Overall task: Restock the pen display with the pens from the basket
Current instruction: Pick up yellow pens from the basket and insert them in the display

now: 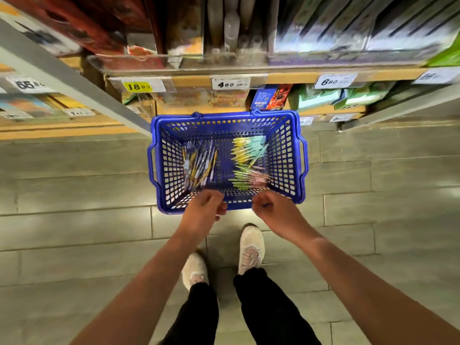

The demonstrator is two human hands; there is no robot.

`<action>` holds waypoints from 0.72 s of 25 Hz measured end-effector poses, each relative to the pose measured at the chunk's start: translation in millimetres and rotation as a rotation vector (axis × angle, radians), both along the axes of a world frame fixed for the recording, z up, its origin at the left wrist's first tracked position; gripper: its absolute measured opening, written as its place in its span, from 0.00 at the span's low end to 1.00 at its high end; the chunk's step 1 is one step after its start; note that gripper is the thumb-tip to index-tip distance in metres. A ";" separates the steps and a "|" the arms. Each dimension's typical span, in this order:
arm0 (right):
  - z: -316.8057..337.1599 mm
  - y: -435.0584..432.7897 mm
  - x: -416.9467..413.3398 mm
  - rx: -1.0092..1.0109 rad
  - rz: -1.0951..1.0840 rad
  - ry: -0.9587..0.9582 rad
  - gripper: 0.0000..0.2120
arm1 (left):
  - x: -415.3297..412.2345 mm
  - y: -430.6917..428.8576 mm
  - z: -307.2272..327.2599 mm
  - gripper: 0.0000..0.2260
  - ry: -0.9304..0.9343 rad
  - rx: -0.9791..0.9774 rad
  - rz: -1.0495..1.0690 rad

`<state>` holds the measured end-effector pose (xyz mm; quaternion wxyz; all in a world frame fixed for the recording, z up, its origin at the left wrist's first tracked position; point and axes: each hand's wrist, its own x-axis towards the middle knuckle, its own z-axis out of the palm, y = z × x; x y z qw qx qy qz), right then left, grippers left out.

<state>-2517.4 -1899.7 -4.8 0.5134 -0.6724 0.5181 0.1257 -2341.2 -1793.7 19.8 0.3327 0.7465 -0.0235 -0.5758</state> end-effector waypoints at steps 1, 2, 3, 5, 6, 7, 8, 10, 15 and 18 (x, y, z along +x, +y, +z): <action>-1.6 5.1 -1.4 0.030 -0.003 0.014 0.05 | -5.0 -1.2 -0.5 0.07 0.030 0.001 -0.004; -5.2 7.4 -2.9 0.038 -0.006 0.027 0.05 | -9.2 -3.0 -3.8 0.07 0.051 -0.003 -0.021; -10.7 6.8 -2.6 0.034 -0.008 0.029 0.06 | -10.6 -5.7 -8.6 0.08 0.058 -0.007 -0.040; -31.7 1.6 0.6 0.012 0.009 0.036 0.06 | -9.3 -12.7 -26.0 0.07 0.067 -0.018 -0.052; -49.1 -5.4 3.6 -0.001 0.004 0.038 0.06 | -8.2 -18.7 -42.3 0.07 0.076 -0.018 -0.052; -70.7 -14.6 6.9 -0.011 -0.002 0.054 0.06 | -6.4 -23.8 -62.1 0.08 0.083 -0.011 -0.044; -95.2 -23.7 10.4 -0.024 0.004 0.072 0.06 | -4.0 -28.7 -83.9 0.08 0.081 -0.002 -0.041; -151.8 -46.1 17.5 -0.052 0.066 0.122 0.08 | 1.9 -40.9 -132.6 0.09 0.054 0.000 -0.047; -243.5 -117.0 41.0 -0.366 0.677 0.369 0.20 | 6.9 -68.6 -235.8 0.10 -0.017 -0.090 -0.201; -299.0 -158.7 56.8 -0.545 1.038 0.378 0.20 | 14.3 -92.1 -305.7 0.11 -0.112 -0.196 -0.391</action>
